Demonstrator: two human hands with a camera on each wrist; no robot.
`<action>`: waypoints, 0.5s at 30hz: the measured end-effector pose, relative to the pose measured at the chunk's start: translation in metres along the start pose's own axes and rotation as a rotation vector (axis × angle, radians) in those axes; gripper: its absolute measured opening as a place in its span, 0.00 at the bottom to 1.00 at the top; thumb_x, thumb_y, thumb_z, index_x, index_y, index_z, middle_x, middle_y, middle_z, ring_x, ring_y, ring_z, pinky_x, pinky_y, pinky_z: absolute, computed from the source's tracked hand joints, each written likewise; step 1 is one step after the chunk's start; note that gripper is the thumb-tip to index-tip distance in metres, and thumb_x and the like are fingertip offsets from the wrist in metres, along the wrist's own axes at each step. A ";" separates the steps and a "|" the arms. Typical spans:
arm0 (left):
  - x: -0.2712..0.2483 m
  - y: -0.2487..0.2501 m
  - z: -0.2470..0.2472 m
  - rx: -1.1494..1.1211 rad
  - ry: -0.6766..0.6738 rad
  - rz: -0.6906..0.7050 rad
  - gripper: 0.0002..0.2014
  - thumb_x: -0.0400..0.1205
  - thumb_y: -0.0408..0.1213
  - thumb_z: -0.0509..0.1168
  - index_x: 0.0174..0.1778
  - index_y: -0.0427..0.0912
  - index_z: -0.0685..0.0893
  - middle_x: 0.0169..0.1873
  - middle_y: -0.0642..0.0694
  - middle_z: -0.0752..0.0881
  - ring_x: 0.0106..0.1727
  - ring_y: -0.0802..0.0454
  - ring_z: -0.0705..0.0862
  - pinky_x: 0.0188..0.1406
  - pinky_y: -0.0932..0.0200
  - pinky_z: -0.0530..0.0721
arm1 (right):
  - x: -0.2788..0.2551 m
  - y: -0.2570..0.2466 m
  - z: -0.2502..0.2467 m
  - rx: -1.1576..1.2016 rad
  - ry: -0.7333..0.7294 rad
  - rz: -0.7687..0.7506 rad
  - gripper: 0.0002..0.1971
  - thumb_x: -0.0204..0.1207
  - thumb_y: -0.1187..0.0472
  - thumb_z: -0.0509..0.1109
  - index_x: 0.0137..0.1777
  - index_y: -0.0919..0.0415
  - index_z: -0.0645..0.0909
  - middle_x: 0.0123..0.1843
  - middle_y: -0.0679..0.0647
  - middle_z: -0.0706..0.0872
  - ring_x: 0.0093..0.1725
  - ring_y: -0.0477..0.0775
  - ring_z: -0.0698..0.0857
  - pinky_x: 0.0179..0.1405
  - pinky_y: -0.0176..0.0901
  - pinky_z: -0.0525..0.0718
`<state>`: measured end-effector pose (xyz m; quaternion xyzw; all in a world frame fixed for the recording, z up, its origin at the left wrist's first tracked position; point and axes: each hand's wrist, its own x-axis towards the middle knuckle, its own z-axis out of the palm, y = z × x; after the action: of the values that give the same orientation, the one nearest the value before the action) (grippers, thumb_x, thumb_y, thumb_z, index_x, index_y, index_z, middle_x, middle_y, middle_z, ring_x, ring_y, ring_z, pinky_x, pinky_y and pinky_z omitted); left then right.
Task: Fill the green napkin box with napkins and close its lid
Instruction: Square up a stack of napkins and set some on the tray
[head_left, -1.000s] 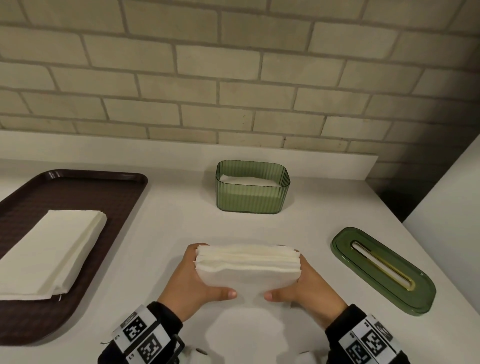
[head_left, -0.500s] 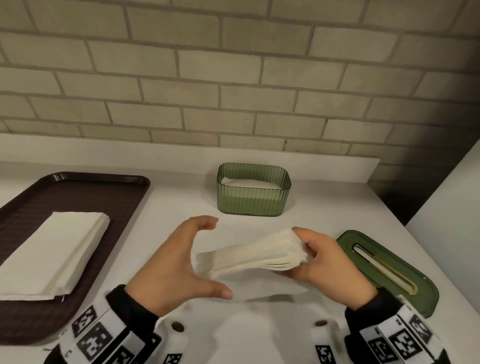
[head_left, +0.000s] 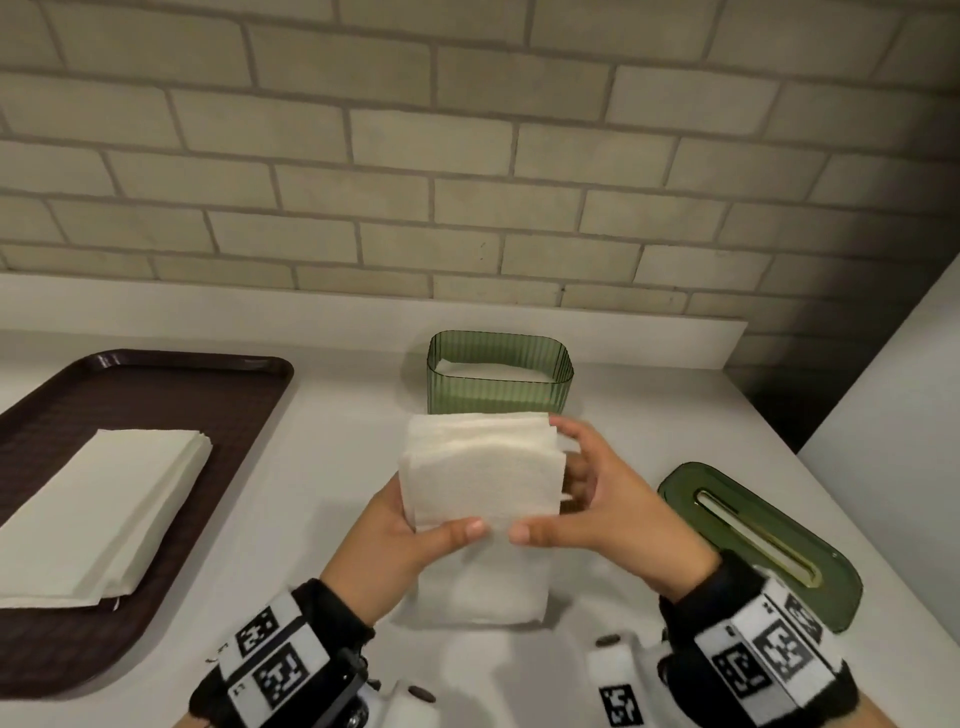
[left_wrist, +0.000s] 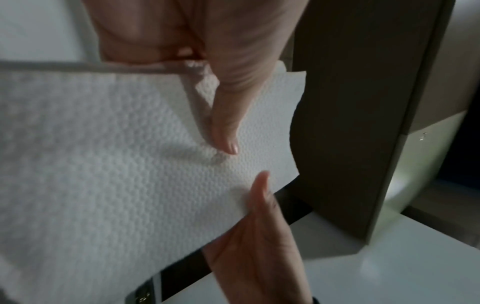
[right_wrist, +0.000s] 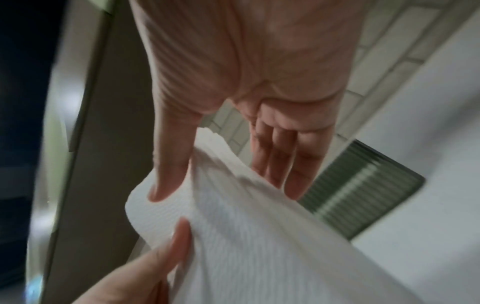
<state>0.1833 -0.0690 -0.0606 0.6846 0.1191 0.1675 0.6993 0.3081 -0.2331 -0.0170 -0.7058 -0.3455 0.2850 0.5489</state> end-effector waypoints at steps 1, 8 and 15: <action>0.000 -0.005 -0.001 -0.014 0.007 -0.005 0.35 0.58 0.45 0.78 0.62 0.41 0.81 0.53 0.45 0.90 0.55 0.49 0.89 0.51 0.57 0.87 | 0.001 0.008 0.004 0.023 -0.057 0.025 0.45 0.51 0.62 0.88 0.69 0.46 0.71 0.60 0.54 0.86 0.59 0.51 0.87 0.57 0.47 0.87; -0.002 -0.036 0.005 0.034 0.011 -0.072 0.38 0.51 0.41 0.82 0.59 0.38 0.84 0.50 0.44 0.91 0.55 0.48 0.89 0.46 0.62 0.85 | 0.000 0.044 0.023 0.021 -0.069 0.057 0.25 0.59 0.74 0.80 0.58 0.61 0.85 0.55 0.59 0.90 0.56 0.56 0.88 0.58 0.50 0.85; 0.001 -0.024 0.006 0.011 -0.030 -0.039 0.34 0.51 0.38 0.81 0.56 0.37 0.86 0.48 0.44 0.92 0.51 0.52 0.90 0.45 0.64 0.85 | 0.003 0.042 0.026 -0.010 -0.022 0.013 0.25 0.58 0.74 0.82 0.55 0.56 0.85 0.48 0.46 0.91 0.49 0.39 0.88 0.48 0.35 0.86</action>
<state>0.1880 -0.0747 -0.0840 0.6884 0.1228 0.1428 0.7005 0.2968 -0.2228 -0.0635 -0.7074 -0.3483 0.2945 0.5400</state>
